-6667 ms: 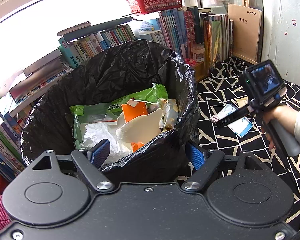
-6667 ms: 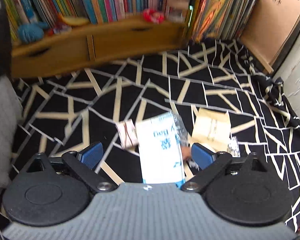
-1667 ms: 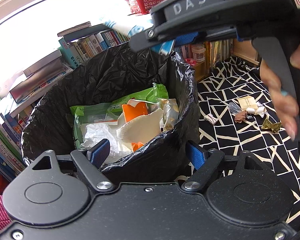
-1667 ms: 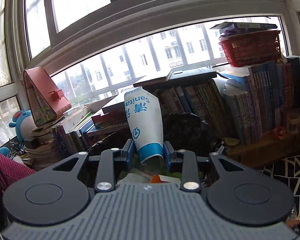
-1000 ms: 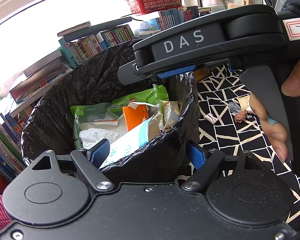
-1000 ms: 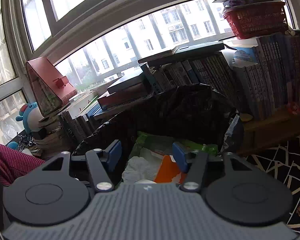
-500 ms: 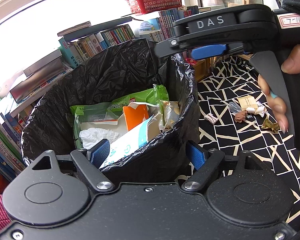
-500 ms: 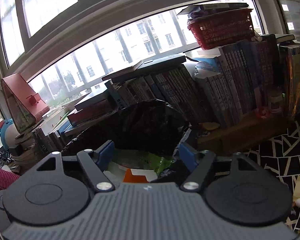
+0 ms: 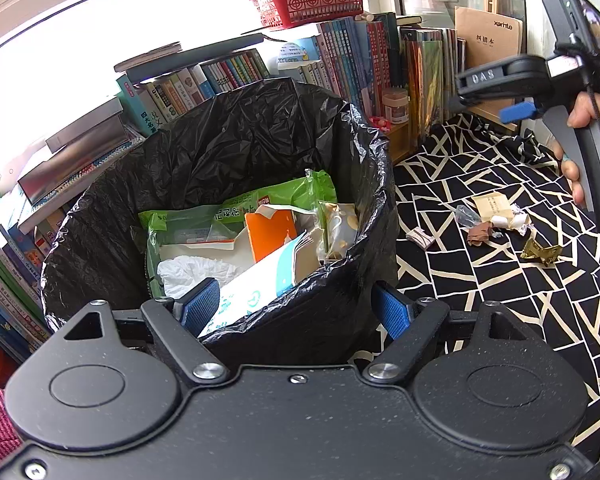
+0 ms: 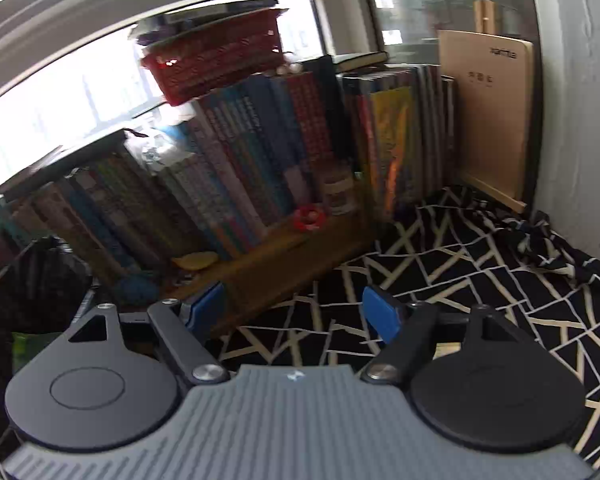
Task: Collect trash
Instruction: 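Move the right gripper down to the gold foil wrapper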
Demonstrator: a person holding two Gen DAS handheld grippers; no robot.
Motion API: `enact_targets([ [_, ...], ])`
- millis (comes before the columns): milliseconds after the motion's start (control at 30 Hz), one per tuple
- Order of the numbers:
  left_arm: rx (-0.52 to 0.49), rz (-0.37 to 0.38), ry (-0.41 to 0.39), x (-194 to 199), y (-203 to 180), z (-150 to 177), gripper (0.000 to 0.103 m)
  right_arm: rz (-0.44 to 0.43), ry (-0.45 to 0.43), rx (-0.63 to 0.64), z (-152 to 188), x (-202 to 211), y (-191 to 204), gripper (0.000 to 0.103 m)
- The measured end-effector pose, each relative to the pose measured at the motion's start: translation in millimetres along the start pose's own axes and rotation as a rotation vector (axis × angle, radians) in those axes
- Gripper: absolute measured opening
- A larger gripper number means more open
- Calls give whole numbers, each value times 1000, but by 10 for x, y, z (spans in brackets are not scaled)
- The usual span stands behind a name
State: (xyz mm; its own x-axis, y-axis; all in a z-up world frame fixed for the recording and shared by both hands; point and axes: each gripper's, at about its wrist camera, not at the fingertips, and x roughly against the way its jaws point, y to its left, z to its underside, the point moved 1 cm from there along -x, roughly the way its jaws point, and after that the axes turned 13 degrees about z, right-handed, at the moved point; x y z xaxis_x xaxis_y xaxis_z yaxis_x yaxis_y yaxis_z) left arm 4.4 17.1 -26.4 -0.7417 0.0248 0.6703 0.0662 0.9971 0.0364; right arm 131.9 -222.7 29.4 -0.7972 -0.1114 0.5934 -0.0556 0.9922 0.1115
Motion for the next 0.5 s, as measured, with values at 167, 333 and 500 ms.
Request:
enact_targets([
  [167, 1, 3, -1, 10, -1, 4, 81, 207, 170, -67, 93, -341, -330, 87],
  [333, 4, 6, 0, 19, -10, -16, 81, 353, 379, -150, 382, -671, -677, 87],
  [500, 4, 7, 0, 25, -10, -18, 81, 441, 557, -358, 777, -833, -1048, 89],
])
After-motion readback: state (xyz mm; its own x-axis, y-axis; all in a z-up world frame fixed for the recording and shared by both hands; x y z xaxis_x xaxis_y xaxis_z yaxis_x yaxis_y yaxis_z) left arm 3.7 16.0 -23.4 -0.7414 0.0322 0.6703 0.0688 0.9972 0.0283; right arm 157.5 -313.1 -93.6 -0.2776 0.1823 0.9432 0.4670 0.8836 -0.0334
